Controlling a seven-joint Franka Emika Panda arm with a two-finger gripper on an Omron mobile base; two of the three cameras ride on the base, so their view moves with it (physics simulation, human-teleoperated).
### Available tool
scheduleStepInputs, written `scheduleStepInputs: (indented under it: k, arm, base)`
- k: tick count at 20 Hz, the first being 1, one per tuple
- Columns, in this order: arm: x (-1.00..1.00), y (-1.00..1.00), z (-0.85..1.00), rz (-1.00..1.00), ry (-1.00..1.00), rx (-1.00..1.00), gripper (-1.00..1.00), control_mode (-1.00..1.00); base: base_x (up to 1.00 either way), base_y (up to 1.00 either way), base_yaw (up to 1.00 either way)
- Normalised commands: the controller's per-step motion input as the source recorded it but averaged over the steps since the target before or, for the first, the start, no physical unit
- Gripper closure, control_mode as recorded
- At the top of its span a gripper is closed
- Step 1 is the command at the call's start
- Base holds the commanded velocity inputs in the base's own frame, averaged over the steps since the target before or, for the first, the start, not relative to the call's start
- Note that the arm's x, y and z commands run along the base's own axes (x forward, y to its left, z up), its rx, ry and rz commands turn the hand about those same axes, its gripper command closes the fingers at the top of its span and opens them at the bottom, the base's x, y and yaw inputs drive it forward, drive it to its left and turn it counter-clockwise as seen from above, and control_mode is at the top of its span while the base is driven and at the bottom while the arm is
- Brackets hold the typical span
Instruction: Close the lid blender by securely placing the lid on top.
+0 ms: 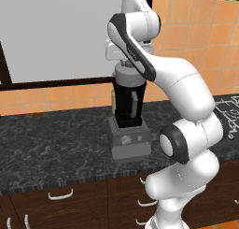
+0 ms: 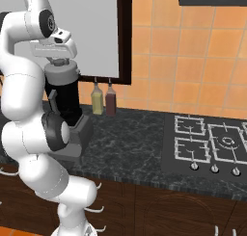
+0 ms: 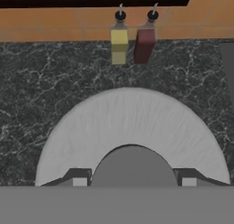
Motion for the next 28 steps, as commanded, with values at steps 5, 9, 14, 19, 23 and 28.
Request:
scheduleStepInputs:
  k: [5, 9, 14, 19, 23, 28]
  arm:
    - [-0.04, 0.02, 0.11, 0.0, 0.0, 0.0, 1.0, -1.0]
    - [0.0, 0.1, 0.32, 0.0, 0.0, 0.0, 1.0, -1.0]
    - [0.0, 0.07, 0.22, 0.0, 0.0, 0.0, 1.0, -1.0]
    - [0.0, 0.0, 0.0, 0.0, 0.0, 0.0, 1.0, -1.0]
    - [0.11, 0.0, -0.03, 0.0, 0.0, 0.0, 1.0, -1.0]
    - [0.21, 0.0, 0.0, 0.0, 0.0, 0.01, 1.0, -1.0]
  base:
    - [0.0, 0.0, 0.0]
    - [0.0, 0.0, 0.0]
    - [0.0, 0.0, 0.0]
    - [0.0, 0.0, 0.0]
    - [0.0, 0.0, 0.0]
    - [0.0, 0.0, 0.0]
